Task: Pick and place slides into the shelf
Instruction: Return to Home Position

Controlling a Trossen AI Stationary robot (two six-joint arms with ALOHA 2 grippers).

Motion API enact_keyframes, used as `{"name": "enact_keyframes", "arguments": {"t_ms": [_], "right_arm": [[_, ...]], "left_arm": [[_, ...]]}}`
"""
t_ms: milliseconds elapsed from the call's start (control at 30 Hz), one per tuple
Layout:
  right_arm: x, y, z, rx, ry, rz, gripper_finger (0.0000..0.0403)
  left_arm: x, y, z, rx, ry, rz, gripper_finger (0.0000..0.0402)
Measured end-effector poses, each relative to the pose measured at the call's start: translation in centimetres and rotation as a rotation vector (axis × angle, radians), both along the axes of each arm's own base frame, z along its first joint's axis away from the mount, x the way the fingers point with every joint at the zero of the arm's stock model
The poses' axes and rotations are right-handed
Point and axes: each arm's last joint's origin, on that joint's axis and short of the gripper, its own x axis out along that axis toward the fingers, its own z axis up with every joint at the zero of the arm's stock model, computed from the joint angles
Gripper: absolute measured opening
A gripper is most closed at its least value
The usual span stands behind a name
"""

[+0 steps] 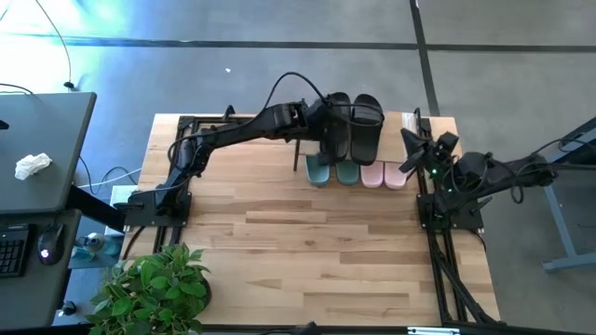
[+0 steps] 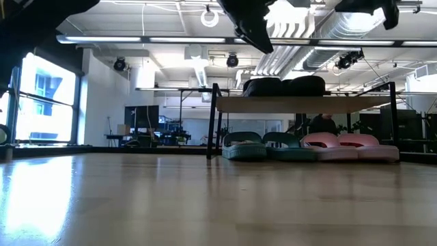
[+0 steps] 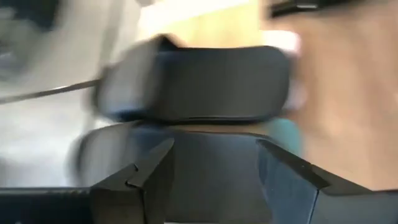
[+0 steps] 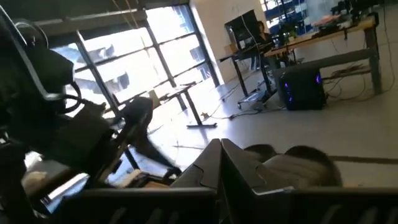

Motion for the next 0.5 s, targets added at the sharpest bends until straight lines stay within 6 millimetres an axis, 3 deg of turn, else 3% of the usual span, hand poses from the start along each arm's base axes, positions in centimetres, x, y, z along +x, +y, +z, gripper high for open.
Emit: {"name": "enact_keyframes", "arguments": {"t_ms": [167, 300, 500], "right_arm": [[-1.3, -0.3, 2.4, 0.001, 0.113, 0.074, 0.0000], [-1.9, -0.3, 3.9, 0.061, 0.191, 0.299, 0.0000], [0.1, 0.6, 4.0, 0.194, 0.280, 0.723, 0.0000]], "left_arm": [[-0.2, -1.6, -0.4, -0.128, 0.051, -0.188, 0.0178], [-0.2, -3.4, -0.4, -0.175, 0.077, -0.299, 0.0156], [-0.4, -6.8, 1.0, -0.253, 0.040, -0.518, 0.0123]]}}
